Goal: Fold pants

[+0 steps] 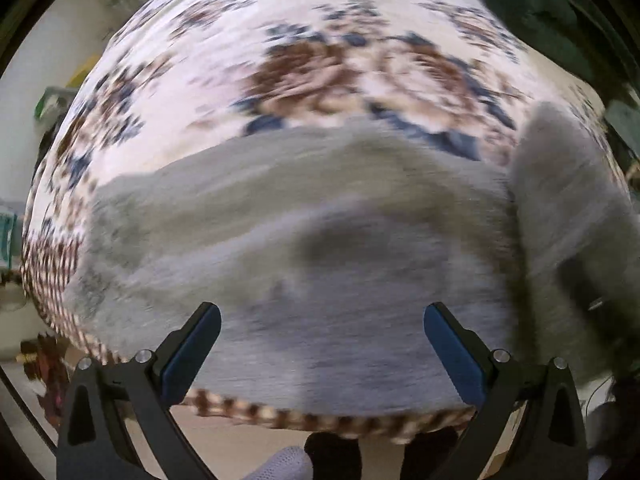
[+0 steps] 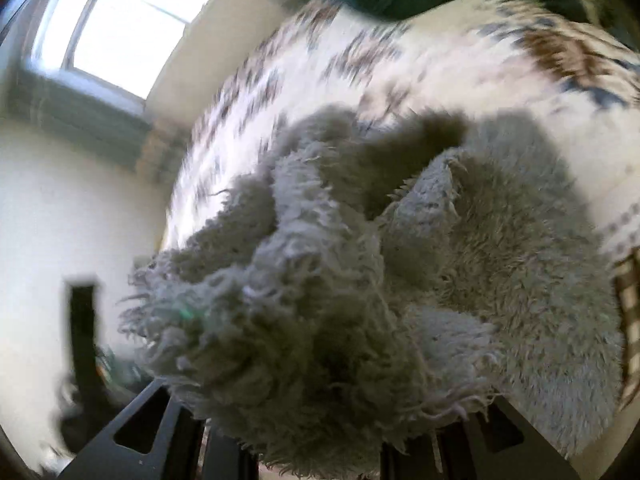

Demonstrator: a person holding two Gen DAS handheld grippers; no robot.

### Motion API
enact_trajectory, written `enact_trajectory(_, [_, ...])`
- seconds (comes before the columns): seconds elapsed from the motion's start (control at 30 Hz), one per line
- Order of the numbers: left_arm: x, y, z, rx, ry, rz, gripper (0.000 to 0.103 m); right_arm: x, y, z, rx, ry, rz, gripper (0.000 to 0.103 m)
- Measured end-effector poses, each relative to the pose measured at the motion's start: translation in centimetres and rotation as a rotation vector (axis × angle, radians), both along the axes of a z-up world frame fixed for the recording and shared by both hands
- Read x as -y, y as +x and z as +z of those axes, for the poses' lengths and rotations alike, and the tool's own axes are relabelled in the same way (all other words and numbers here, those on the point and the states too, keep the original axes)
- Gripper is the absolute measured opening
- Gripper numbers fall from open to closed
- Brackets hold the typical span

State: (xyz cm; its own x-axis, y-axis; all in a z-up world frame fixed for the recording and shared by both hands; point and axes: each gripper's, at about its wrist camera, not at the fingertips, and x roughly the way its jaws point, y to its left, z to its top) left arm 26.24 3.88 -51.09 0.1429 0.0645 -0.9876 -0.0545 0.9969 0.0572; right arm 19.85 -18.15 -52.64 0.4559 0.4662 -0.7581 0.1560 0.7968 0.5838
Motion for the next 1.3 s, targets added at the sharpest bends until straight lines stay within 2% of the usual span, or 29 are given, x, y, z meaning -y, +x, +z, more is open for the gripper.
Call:
enact_trajectory(0.07, [-2.6, -0.4, -0.3, -0.012, 0.003, 0.034, 0.103, -3.4, 0.1, -2.0, -0.073, -0.076, 0.078, 0.018])
enact_trajectory(0.13, [-5.1, -0.9, -0.7, -0.025, 0.004, 0.069, 0.103, -6.2, 0.2, -3.3, -0.132, -0.157, 0.151, 0.023])
enact_trajectory(0.17, [-5.9, -1.2, -0.7, -0.030, 0.004, 0.081, 0.103, -7.7, 0.3, -3.8, -0.172, -0.189, 0.196, 0.031])
enact_trajectory(0.2, [-6.9, -1.5, -0.8, -0.034, 0.005, 0.096, 0.103, -8.6, 0.4, -3.8, -0.191, -0.180, 0.227, 0.047])
enact_trajectory(0.23, [-8.1, -1.8, -0.9, -0.041, 0.006, 0.118, 0.103, -9.5, 0.4, -3.4, -0.195, -0.148, 0.263, 0.056])
enact_trajectory(0.27, [-8.7, -2.0, -1.0, -0.045, 0.004, 0.133, 0.103, -10.0, 0.3, -2.8, -0.187, -0.122, 0.283, 0.069])
enact_trajectory(0.3, [-9.4, -2.3, -1.1, -0.049, 0.000, 0.151, 0.103, -10.4, 0.3, -1.9, -0.176, -0.083, 0.314, 0.074])
enact_trajectory(0.37, [-10.6, -2.7, -1.4, -0.061, -0.009, 0.187, 0.103, -9.8, 0.7, 0.0, -0.165, 0.018, 0.344, 0.076])
enact_trajectory(0.47, [-11.6, -3.0, -1.8, -0.080, -0.027, 0.235, 0.103, -6.7, 2.0, 2.3, -0.169, 0.122, 0.257, 0.076])
enact_trajectory(0.57, [-11.5, -3.2, -2.0, -0.087, -0.037, 0.256, 0.103, -4.3, 4.4, 2.9, -0.241, 0.072, 0.150, 0.077])
enact_trajectory(0.63, [-11.0, -3.1, -2.2, -0.080, -0.023, 0.249, 0.103, -4.0, 7.1, 2.4, -0.294, -0.005, 0.141, 0.077])
enact_trajectory(0.67, [-10.6, -3.0, -2.4, -0.078, -0.004, 0.239, 0.103, -4.6, 8.5, 1.7, -0.322, -0.057, 0.156, 0.077])
enact_trajectory(0.7, [-10.2, -2.9, -2.6, -0.075, 0.015, 0.230, 0.103, -5.1, 9.4, 1.2, -0.335, -0.067, 0.167, 0.077])
enact_trajectory(0.77, [-9.7, -2.7, -3.0, -0.064, 0.050, 0.219, 0.103, -6.0, 11.7, -1.2, -0.417, -0.075, 0.158, 0.077])
enact_trajectory(0.83, [-9.5, -2.7, -3.3, -0.057, 0.066, 0.222, 0.103, -6.9, 13.0, -3.0, -0.480, -0.084, 0.131, 0.074])
enact_trajectory(0.87, [-9.6, -2.8, -3.4, -0.057, 0.069, 0.229, 0.103, -7.5, 13.4, -3.5, -0.497, -0.115, 0.114, 0.053])
enact_trajectory(0.9, [-9.8, -2.8, -3.5, -0.059, 0.069, 0.238, 0.103, -7.8, 13.6, -4.0, -0.518, -0.152, 0.095, 0.021])
enact_trajectory(0.93, [-10.0, -2.9, -3.5, -0.062, 0.066, 0.248, 0.103, -8.1, 14.0, -4.4, -0.529, -0.168, 0.080, 0.016])
enact_trajectory(1.03, [-10.8, -3.2, -3.6, -0.065, 0.057, 0.280, 0.103, -9.1, 13.9, -3.9, -0.512, -0.187, 0.051, 0.013])
enact_trajectory(1.2, [-11.6, -3.6, -3.6, -0.068, 0.034, 0.314, 0.103, -12.1, 13.2, -0.4, -0.417, -0.230, 0.144, 0.012])
enact_trajectory(1.27, [-11.9, -3.8, -3.5, -0.066, 0.030, 0.327, 0.103, -13.2, 13.6, -0.7, -0.415, -0.241, 0.172, 0.012])
enact_trajectory(1.3, [-12.1, -3.8, -3.5, -0.066, 0.027, 0.333, 0.103, -13.5, 13.6, -0.9, -0.434, -0.238, 0.184, 0.016])
